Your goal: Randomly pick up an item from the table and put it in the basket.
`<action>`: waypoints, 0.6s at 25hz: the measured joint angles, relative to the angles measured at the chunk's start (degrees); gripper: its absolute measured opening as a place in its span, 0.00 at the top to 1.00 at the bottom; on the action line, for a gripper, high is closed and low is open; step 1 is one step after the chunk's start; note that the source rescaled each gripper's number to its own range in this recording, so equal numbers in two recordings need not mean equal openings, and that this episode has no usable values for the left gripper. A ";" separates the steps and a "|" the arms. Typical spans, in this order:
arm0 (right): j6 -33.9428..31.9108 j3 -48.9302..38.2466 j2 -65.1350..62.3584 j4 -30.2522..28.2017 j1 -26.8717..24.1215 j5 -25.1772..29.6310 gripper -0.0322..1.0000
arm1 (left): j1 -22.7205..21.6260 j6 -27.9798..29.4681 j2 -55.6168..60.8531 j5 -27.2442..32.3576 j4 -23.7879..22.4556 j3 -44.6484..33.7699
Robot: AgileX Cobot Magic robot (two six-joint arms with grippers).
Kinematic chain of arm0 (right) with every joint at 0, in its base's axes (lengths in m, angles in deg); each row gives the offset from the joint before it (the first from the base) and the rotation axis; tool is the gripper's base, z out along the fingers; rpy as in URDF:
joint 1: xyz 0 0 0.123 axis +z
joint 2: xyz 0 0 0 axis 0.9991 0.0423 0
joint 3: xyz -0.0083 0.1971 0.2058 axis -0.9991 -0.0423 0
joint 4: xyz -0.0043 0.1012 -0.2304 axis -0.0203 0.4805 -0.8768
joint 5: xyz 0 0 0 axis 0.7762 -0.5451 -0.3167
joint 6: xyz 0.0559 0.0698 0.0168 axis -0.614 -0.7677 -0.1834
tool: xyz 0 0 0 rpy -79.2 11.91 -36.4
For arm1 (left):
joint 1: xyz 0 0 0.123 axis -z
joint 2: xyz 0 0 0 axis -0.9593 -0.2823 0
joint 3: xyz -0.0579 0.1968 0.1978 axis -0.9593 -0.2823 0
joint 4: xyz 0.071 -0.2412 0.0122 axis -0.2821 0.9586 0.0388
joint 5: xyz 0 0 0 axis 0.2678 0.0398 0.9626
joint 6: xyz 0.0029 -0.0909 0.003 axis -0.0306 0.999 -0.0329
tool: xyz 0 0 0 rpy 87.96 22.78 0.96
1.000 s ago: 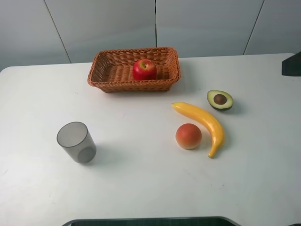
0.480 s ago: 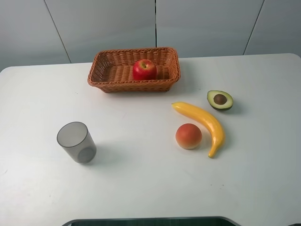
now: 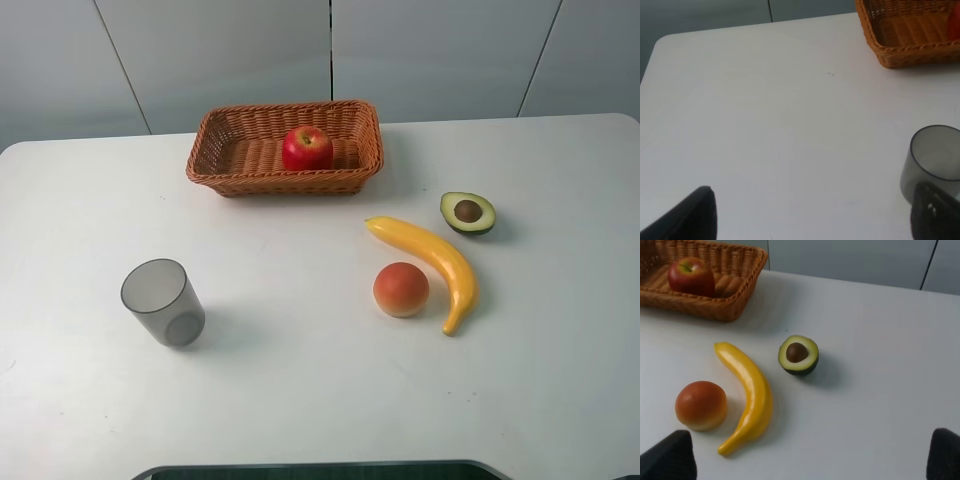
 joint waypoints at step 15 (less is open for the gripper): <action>-0.63 0.00 -0.14 0.00 0.00 0.00 0.00 | 0.00 0.00 0.00 0.00 0.00 0.00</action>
